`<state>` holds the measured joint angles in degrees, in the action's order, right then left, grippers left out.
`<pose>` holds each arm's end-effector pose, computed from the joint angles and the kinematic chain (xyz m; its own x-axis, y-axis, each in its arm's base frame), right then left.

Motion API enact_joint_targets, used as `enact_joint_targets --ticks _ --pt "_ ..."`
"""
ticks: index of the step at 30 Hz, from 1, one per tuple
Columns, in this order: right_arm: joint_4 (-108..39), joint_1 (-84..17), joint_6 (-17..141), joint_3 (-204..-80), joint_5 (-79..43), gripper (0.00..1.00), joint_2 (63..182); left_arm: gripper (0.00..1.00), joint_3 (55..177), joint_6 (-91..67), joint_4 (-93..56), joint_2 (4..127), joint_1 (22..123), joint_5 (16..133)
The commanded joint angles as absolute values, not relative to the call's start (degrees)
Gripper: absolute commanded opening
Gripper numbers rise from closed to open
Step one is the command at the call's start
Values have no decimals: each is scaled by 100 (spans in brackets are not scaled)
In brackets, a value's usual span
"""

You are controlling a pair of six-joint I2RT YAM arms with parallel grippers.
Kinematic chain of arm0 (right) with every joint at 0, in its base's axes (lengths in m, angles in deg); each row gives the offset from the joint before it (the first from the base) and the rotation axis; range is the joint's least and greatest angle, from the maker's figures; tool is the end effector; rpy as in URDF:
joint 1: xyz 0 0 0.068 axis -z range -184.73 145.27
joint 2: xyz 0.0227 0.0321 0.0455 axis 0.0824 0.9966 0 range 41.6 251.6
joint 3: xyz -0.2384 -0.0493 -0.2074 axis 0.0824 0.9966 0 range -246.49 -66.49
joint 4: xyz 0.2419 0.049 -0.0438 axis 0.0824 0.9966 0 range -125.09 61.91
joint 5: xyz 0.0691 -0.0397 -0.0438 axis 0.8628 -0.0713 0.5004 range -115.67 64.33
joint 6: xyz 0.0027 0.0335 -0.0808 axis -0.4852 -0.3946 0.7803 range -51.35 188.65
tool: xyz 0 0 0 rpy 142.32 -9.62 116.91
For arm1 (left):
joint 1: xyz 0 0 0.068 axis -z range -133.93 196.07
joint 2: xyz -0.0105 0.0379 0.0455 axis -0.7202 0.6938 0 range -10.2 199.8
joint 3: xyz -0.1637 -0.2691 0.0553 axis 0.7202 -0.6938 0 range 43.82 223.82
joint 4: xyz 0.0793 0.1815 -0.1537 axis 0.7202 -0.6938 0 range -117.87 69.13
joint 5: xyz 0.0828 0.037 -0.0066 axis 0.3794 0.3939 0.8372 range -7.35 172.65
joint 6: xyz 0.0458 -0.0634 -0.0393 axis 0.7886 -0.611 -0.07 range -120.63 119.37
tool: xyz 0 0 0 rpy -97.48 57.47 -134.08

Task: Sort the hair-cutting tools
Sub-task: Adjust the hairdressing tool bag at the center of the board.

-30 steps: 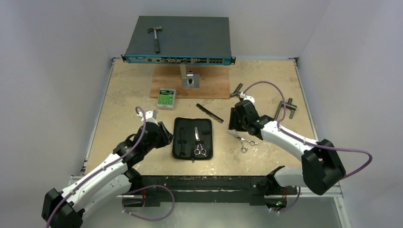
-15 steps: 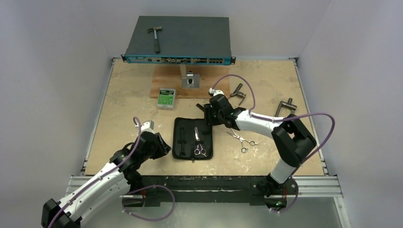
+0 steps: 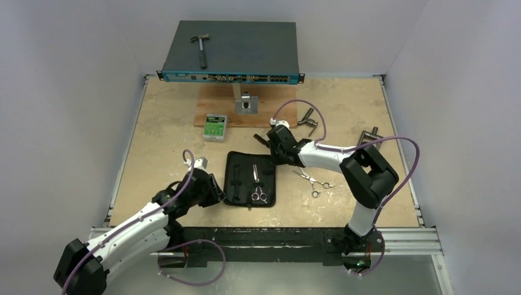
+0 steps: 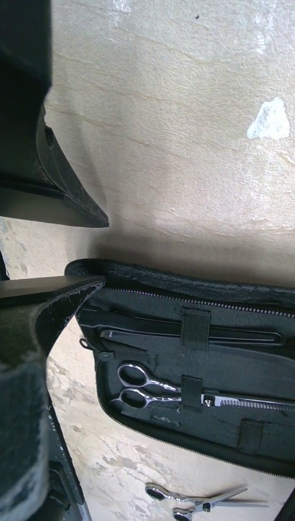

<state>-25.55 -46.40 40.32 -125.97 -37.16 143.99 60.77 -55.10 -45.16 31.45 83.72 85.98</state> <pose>0.3018 0.2480 0.1847 -0.7873 -0.0783 -0.6115 -0.2128 0.9655 0.1503 0.1002 -0.0718 0.1637 -0.8189 -0.3943 -0.4169 -0.1495 0.8480 -0.5084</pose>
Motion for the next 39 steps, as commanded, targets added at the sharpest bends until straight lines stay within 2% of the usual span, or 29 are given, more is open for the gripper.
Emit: enact_joint_targets --ticks 1,3,13,25,28,31,34,36,39 --pt "-2572 -4661 3888 -12175 -3861 4 13941 33 6148 -5414 -4075 3327 8404 8589" --pt "-2693 -4664 3779 -11873 -3724 0 13712 33 6237 -5385 -4003 3517 8404 8628" --pt "-3163 -4770 2729 -10276 -3273 0 12306 31 7063 -5214 -3463 4920 8404 8912" --pt "-2955 -4981 2411 -9225 -3222 1 10934 30 8364 -4984 -2798 6755 8395 8981" --pt "-2775 -4981 2518 -9153 -3310 9 10694 30 8850 -4884 -2860 7149 8387 8959" --pt "-2372 -4981 2550 -9283 -3503 31 10334 31 9259 -4810 -3218 7138 8378 9258" --pt "-2155 -4981 2681 -9569 -3788 52 9964 36 9351 -4753 -3704 6635 8378 9805" --pt "-2056 -4966 2852 -9858 -4027 59 9937 38 9227 -4766 -4052 6170 8383 10134" --pt "-2144 -4843 3192 -10358 -4205 60 10368 39 8801 -4897 -4515 5436 8397 10269"
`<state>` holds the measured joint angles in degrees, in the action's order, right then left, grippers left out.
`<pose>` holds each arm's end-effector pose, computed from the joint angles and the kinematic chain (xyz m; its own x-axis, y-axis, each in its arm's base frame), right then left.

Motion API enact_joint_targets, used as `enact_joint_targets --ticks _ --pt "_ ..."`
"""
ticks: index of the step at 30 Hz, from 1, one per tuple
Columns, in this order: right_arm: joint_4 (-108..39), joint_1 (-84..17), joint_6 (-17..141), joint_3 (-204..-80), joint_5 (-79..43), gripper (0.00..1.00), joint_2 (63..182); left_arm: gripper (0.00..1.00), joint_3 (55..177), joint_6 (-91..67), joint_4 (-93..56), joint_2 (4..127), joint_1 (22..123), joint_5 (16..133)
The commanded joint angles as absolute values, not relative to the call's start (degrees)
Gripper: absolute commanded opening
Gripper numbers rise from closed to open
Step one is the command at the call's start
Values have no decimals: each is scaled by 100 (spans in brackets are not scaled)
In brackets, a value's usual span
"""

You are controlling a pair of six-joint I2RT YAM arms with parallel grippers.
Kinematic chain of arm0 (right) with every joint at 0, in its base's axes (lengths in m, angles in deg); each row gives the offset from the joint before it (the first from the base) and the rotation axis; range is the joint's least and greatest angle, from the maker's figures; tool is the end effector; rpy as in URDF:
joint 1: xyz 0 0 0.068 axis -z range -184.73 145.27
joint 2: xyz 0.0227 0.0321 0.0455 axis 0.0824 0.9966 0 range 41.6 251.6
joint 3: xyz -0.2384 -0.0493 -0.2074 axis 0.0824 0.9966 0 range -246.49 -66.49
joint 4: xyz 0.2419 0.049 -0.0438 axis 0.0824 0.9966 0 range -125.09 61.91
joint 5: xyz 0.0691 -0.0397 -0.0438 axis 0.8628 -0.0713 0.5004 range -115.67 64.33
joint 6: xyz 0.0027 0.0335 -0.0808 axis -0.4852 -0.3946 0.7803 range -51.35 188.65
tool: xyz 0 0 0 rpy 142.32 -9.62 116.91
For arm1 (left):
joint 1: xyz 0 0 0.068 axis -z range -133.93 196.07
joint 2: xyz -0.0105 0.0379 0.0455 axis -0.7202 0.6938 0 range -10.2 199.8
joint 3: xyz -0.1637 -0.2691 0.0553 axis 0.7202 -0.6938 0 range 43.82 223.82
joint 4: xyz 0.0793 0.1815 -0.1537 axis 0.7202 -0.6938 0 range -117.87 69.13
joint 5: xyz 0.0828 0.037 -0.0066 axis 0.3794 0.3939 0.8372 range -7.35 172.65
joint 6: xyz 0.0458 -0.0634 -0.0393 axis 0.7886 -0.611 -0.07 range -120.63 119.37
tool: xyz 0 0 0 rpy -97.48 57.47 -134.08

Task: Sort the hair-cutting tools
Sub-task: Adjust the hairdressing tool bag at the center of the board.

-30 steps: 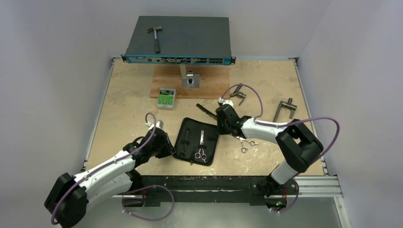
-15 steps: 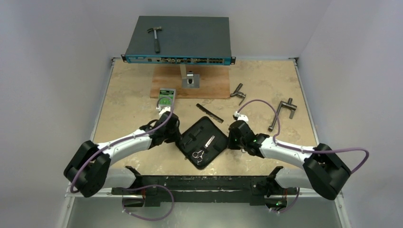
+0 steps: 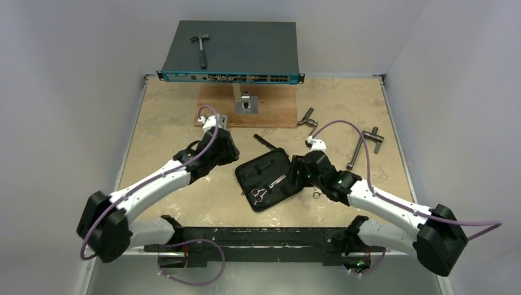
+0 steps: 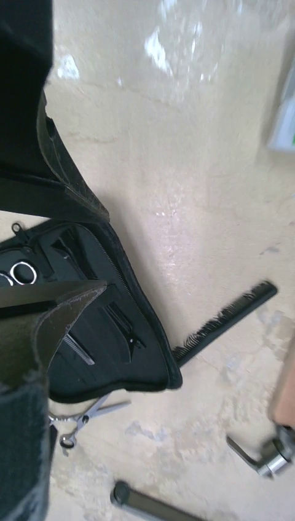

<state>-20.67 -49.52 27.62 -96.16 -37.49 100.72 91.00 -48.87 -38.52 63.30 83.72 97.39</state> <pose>0.1536 0.1300 0.2151 -0.7548 0.1560 -0.6371 -0.1184 0.9229 0.3662 0.2293 -0.1521 0.2597 -0.6987 -0.3721 -0.6110 -0.1133 0.9008 -0.4191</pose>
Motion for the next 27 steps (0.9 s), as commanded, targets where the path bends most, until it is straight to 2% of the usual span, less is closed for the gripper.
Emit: enact_joint_targets --ticks 1,5,9,18,27 --pt "-2215 -4734 3304 -10493 -4154 60 10550 39 8613 -4961 -4636 5201 8420 10204" --pt "-2681 -4292 3645 -10819 -3920 58 11294 39 7860 -5301 -4835 4478 8874 9887" --pt "-2930 -4107 3849 -10980 -3640 54 11942 38 7256 -5341 -4120 4200 9398 9482" --pt "-2957 -4116 3807 -10683 -3510 43 12131 37 7254 -5238 -2986 5174 9487 8916" --pt "-3034 -4625 3265 -10009 -3317 43 11956 37 7717 -5224 -3030 6147 9474 9103"
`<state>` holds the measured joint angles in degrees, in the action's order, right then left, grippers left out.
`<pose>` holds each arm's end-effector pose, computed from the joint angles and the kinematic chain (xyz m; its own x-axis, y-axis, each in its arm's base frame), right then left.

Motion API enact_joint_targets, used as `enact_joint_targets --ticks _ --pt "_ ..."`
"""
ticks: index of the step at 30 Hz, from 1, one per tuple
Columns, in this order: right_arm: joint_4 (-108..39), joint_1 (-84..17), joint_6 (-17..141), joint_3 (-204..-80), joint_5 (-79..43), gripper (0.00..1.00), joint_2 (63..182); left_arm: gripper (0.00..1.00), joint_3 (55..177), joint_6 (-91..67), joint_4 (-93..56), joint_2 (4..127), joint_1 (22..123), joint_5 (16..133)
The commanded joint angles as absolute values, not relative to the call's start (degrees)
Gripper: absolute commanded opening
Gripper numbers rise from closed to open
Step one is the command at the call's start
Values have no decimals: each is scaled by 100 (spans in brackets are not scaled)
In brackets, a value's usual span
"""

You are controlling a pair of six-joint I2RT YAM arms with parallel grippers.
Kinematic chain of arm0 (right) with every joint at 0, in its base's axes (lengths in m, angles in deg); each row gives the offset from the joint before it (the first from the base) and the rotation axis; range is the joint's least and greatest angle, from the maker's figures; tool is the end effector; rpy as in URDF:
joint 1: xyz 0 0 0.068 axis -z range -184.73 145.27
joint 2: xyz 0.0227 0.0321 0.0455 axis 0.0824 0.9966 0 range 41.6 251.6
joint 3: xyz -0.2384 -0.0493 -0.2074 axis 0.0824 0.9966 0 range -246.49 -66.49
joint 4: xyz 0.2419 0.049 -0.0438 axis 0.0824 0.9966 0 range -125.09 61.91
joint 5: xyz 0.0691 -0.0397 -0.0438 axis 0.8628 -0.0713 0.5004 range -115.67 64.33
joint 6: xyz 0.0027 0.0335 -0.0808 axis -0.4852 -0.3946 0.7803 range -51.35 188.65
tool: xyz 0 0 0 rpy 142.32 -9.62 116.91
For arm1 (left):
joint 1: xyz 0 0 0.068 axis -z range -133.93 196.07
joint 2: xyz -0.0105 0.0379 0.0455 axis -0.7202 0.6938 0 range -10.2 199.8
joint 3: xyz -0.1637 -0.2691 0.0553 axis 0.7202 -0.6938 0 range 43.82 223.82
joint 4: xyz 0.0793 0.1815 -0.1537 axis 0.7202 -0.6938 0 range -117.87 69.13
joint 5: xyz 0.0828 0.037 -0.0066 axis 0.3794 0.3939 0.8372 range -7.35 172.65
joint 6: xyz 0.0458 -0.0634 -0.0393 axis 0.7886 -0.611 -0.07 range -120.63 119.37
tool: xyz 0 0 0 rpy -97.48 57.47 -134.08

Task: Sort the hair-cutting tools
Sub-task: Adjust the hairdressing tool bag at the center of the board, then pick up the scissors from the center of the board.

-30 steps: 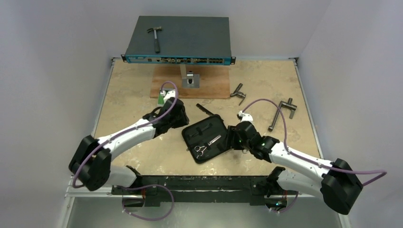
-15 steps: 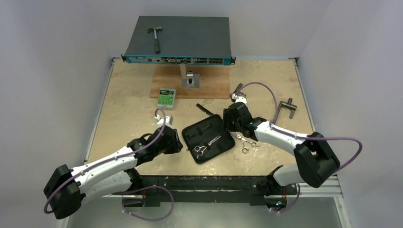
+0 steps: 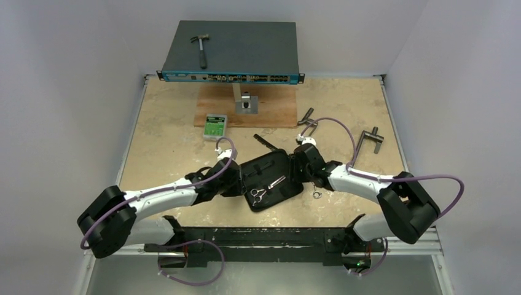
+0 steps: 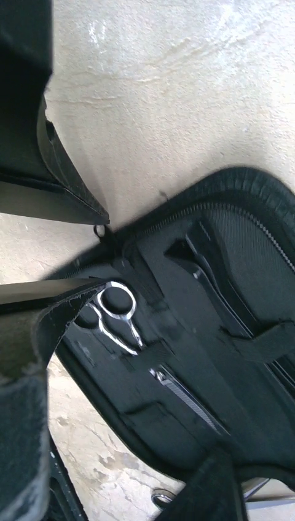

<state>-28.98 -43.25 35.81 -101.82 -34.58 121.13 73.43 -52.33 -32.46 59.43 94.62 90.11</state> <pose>0.2177 0.1579 0.1850 -0.7975 0.0499 -0.6013 -0.1256 0.9610 0.2463 0.1547 -0.1601 0.1837 -0.8630 -0.1984 -0.4647 0.0202 0.9054 -0.4241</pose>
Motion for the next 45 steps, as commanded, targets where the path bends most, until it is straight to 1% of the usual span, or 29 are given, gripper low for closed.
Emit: enact_joint_targets --ticks 1,6,11,15,18,21,26,28,31,34,37,39,45 --pt "-3035 -4697 3209 -9980 -3334 42 11952 37 7755 -5248 -3054 6204 9470 9134" --pt "-3219 -4992 2878 -9824 -3097 41 11908 36 7765 -5386 -3133 6299 9326 9221" --pt "-3548 -5437 2476 -9872 -2936 40 12141 37 7603 -5413 -3277 6107 8982 9293" --pt "-3746 -5778 2323 -10136 -2957 40 12491 37 7484 -5273 -3329 5924 8561 9299" --pt "-3738 -5824 2393 -10337 -3012 40 12683 36 7499 -5140 -3371 5889 8315 9342" --pt "-3449 -5814 2422 -10550 -3161 41 12559 36 7619 -5052 -3583 5808 8185 9547" --pt "-2133 -5719 2875 -10948 -4307 48 11601 39 7587 -5100 -3986 5078 8156 9971" --pt "-1674 -5408 3104 -10994 -4537 49 11261 39 7538 -5138 -4142 4680 8151 10110" --pt "-1322 -4719 3475 -10838 -4442 48 11033 42 7409 -5200 -4316 4086 8155 10167" --pt "-1103 -4552 3543 -10851 -4356 50 11184 44 7256 -5239 -4343 3631 8151 10014" --pt "-1101 -4540 3235 -10844 -4584 61 11446 44 7123 -5359 -4328 3422 8151 9746" --pt "-1182 -4500 3026 -10782 -4644 65 11620 44 7003 -5464 -4260 3313 8151 9580" --pt "-1421 -4434 2717 -10499 -4628 66 12065 44 6703 -5522 -4099 3091 8151 9329"
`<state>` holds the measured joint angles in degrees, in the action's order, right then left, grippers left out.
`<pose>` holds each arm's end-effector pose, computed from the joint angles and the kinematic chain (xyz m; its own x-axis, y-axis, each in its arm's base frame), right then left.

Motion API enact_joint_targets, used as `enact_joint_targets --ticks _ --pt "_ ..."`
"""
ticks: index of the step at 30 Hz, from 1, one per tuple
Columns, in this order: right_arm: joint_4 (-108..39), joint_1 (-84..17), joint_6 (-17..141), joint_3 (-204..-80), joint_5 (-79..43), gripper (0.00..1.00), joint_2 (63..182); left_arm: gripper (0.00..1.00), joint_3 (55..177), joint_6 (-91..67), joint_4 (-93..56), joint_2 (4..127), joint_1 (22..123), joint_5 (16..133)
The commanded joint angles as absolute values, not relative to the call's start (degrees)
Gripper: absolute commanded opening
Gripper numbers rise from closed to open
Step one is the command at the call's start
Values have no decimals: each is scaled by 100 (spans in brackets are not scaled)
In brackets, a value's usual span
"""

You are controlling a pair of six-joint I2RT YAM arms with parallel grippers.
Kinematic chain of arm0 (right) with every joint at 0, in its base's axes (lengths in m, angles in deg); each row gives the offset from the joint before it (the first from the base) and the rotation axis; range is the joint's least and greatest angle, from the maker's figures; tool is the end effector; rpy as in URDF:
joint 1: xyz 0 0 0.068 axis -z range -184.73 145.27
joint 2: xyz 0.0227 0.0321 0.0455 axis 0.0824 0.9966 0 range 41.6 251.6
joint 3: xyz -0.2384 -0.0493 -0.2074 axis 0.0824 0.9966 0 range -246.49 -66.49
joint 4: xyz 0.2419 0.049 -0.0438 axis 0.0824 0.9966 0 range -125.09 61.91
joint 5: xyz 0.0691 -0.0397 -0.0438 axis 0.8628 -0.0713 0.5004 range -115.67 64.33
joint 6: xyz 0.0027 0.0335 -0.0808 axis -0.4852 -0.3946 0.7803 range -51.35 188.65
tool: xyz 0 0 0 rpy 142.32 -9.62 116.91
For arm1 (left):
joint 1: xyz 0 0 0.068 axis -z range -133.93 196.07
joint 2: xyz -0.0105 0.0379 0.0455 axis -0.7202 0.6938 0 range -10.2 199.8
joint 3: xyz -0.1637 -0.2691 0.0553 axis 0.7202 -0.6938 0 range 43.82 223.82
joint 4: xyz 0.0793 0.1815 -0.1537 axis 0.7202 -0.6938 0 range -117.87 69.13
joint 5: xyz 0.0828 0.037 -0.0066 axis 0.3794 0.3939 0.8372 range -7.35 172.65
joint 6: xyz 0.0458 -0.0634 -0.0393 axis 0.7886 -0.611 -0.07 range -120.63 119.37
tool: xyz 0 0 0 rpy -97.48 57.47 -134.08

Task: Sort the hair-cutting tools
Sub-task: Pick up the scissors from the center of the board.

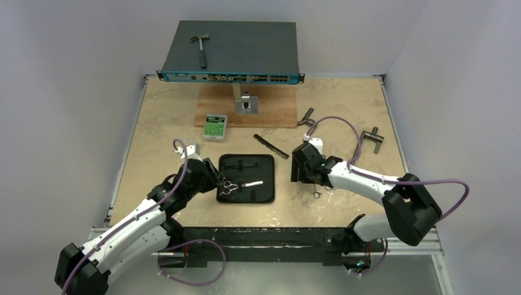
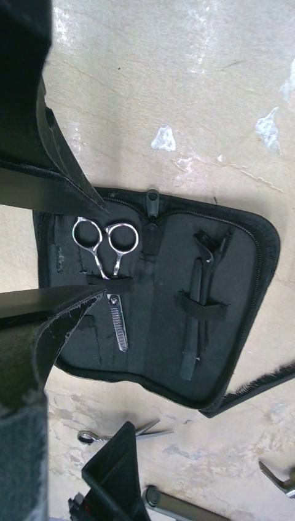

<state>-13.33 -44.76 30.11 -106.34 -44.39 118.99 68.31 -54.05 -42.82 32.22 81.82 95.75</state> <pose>0.2065 0.1410 0.1968 -0.8163 0.0849 -0.5714 0.0317 0.9942 0.1024 0.1277 -0.0705 0.2134 -0.6538 -0.4931 -0.5740 -0.1630 0.8325 -0.5295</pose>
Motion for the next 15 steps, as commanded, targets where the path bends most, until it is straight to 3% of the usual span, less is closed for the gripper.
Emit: enact_joint_targets --ticks 1,6,15 --pt "-1439 -4430 2688 -10472 -4608 66 12104 44 6669 -5513 -4073 3073 8149 9310" --pt "-1513 -4429 2638 -10428 -4590 65 12266 44 6563 -5521 -3888 3110 8156 9188" --pt "-2167 -4444 2552 -10524 -3840 52 12391 43 6587 -5556 -3646 3395 8154 9062"
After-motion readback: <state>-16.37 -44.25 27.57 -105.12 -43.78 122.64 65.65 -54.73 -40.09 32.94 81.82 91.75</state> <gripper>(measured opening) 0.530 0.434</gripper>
